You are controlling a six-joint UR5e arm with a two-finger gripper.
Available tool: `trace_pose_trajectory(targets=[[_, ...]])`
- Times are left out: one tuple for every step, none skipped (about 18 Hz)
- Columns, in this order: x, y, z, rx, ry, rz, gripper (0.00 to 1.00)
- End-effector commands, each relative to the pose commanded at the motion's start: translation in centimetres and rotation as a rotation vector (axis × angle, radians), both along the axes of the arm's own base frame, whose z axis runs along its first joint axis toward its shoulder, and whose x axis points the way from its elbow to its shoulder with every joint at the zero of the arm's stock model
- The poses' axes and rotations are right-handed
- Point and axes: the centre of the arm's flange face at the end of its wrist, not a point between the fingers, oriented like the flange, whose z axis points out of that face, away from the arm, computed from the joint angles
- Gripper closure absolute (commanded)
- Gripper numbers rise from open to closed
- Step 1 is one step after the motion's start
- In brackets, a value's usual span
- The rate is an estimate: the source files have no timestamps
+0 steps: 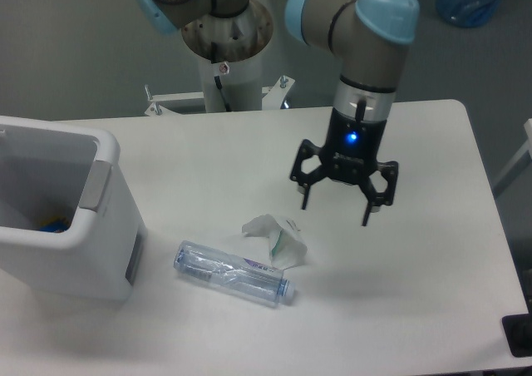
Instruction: Open the trash can
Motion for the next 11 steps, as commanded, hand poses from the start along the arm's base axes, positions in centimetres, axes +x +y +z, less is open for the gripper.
trace_pose_trajectory(targets=[[-0.2,-0.2,-0.2,-0.022,0.011,-0.002,0.0],[-0.4,-0.3,-0.7,-0.042,0.017,-0.01,0.0],[-0.6,-0.4,-0.8,-0.065,0.03,-0.021,0.0],[-0.8,-0.6,-1.1,-0.094,0.049,-0.048,0.0],[-0.8,-0.9,-1.4,-0.137,0.075,-0.087,0.0],[-0.8,-1.2,-1.7,-0.173,0.098,-0.127,0.0],[-1.0,-1.3,-2.2,-0.198,0.11,-0.167,0.0],[-1.1,-1.4,-3.0,-0.221,0.111,-0.201,0.0],[-1.1,-1.5,-3.5,-0.238,0.117,-0.23,0.0],[-1.0,-1.7,-3.9,-0.255,0.119,-0.251,0.0],[-0.9,-1.8,-4.3,-0.263,0.117,-0.26,0.0]])
